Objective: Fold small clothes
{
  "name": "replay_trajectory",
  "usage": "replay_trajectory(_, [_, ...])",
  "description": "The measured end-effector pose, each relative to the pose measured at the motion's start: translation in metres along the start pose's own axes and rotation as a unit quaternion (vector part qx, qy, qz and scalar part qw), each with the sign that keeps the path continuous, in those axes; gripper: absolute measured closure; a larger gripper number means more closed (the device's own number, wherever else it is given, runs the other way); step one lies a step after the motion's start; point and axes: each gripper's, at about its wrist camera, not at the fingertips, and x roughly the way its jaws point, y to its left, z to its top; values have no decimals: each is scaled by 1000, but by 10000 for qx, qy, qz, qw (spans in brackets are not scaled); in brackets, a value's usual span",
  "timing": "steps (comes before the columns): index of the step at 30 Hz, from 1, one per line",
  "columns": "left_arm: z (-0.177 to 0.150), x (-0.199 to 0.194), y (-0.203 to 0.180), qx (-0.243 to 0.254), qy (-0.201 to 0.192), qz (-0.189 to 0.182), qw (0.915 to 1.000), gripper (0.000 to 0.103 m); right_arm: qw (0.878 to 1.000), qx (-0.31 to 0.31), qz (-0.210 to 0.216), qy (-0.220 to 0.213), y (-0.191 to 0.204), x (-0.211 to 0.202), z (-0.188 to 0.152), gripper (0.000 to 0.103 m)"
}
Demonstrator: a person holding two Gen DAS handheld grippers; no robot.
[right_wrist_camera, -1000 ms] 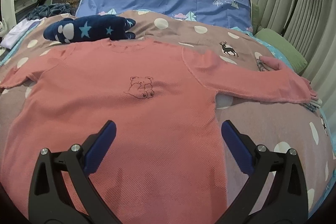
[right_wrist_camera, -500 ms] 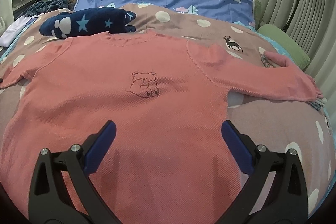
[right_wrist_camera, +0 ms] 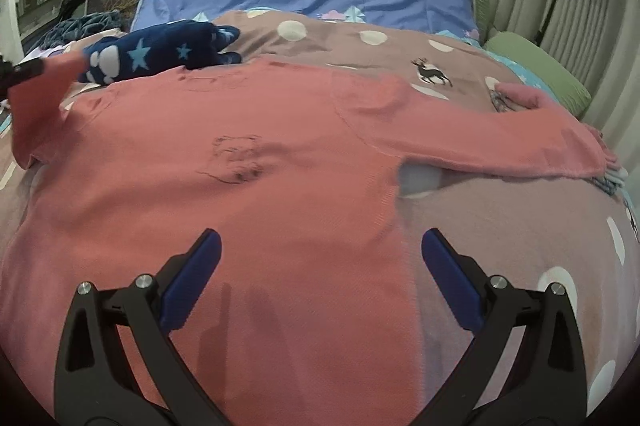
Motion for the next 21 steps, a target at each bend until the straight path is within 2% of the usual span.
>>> replay_trajectory(2, [-23,28,-45,545,378,-250,9975,100,9999,88,-71,43,-13,1,-4,2])
replay_trajectory(3, [-30,36,-52,669,484,-243,9963,98,9998,131,-97,60,-19,2,-5,2])
replay_trajectory(4, [-43,50,-64,844,696,-210,9938,90,9997,191,-124,77,-26,2,-6,2])
replay_trajectory(7, [-68,73,-67,928,1103,-216,9893,69,9992,397,-22,90,-44,2,-6,2])
replay_trajectory(10, [-80,79,-58,847,1276,-244,9879,69,9980,558,278,59,-53,2,0,2])
replay_trajectory(11, [-81,78,-55,762,1259,-303,9886,69,9976,576,377,35,-53,2,3,3])
replay_trajectory(13, [-77,74,-48,595,1179,-443,9902,69,9965,538,641,-23,-48,2,13,25])
replay_trajectory(14, [-76,70,-47,549,1148,-544,9904,68,9960,482,747,-28,-43,1,15,30])
replay_trajectory(16, [-74,62,-46,472,1094,-977,9881,68,9944,316,1009,10,-30,1,25,40])
replay_trajectory(18, [-72,49,-49,472,917,-1440,9842,68,9939,168,1090,-43,-18,-1,30,40])
replay_trajectory(19, [-71,43,-54,571,763,-1631,9820,64,9943,92,1059,-95,-12,-4,31,39])
replay_trajectory(21, [-70,26,-65,1029,409,-1842,9766,59,9952,37,965,-136,-5,-6,31,37])
